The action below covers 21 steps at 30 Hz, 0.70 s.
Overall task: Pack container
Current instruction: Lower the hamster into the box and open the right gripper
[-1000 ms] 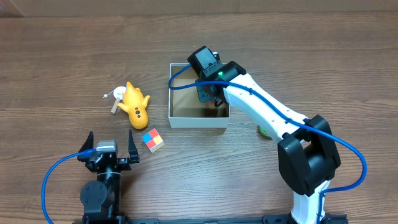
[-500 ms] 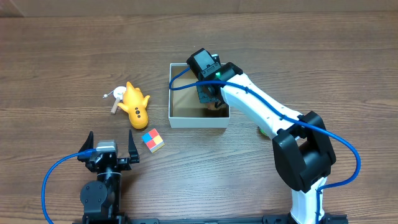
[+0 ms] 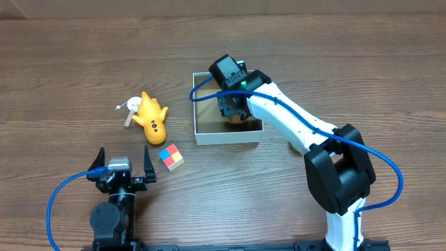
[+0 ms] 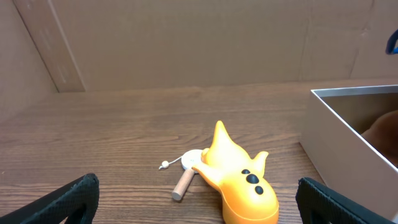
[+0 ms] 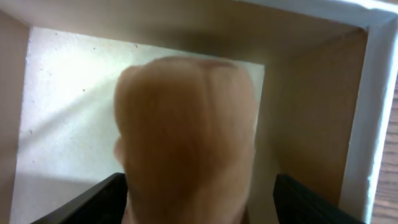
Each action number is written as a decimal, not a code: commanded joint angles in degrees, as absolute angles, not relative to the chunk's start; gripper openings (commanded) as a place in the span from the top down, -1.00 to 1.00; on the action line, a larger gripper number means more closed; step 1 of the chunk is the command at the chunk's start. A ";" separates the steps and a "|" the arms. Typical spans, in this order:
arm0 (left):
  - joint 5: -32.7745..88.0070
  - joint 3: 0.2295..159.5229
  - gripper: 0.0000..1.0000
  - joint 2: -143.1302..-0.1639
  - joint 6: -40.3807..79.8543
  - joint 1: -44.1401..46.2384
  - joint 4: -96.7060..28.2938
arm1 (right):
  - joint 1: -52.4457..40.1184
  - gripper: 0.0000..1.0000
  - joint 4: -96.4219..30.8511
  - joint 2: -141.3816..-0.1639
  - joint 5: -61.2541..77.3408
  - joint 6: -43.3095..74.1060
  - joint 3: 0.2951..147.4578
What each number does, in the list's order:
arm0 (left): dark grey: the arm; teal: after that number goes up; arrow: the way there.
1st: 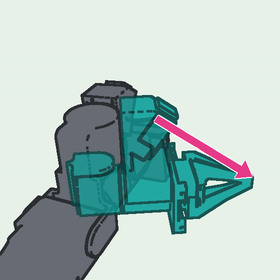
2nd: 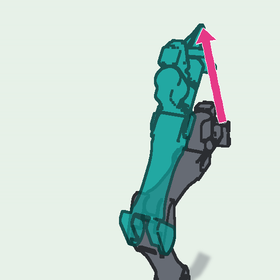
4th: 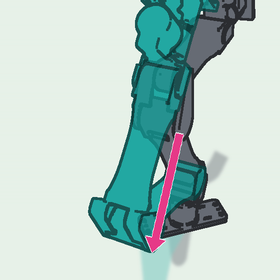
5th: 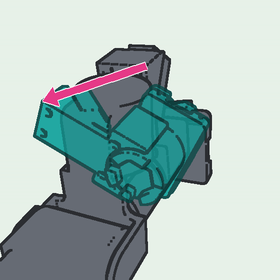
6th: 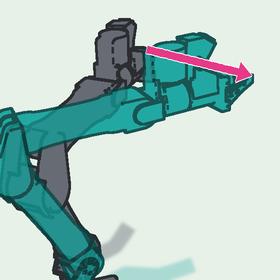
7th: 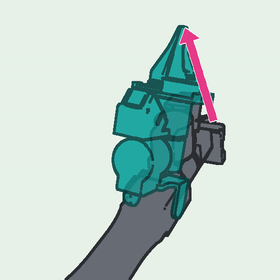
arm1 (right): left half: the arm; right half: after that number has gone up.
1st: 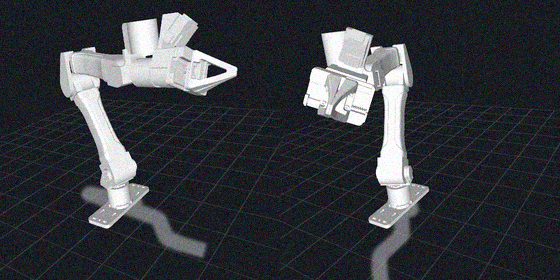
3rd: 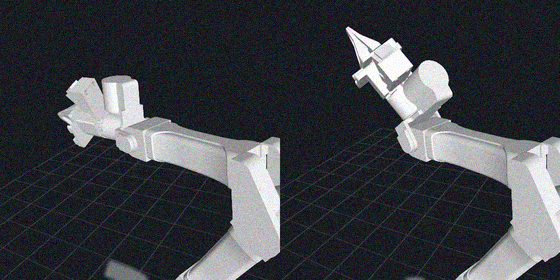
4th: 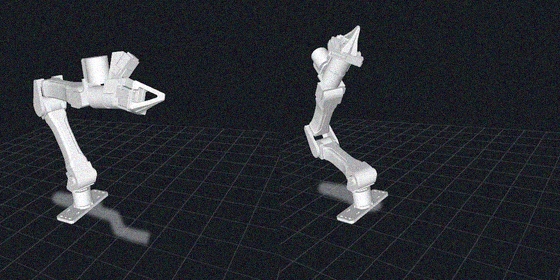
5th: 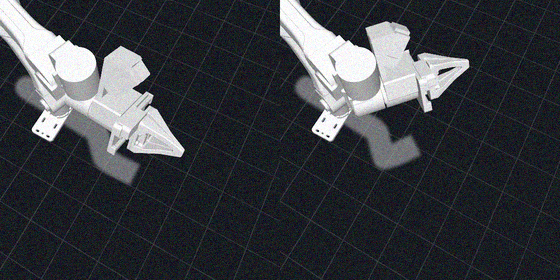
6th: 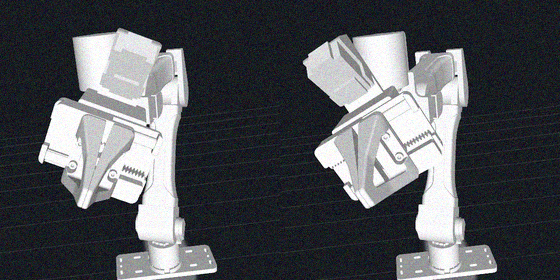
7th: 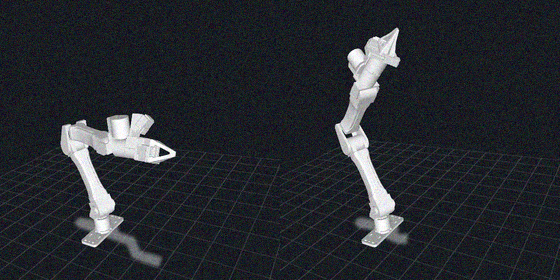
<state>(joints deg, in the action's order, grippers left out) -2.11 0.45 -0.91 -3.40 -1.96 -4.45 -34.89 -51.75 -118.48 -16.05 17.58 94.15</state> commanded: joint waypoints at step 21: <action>-1.61 0.27 -1.00 -0.36 -4.29 -1.74 -4.27 | -35.38 0.20 -63.31 -115.00 -4.73 14.76 106.39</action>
<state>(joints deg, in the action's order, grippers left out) -2.11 0.45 -0.91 -3.40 -1.96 -4.45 -34.92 -65.65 -116.60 -10.63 15.99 108.55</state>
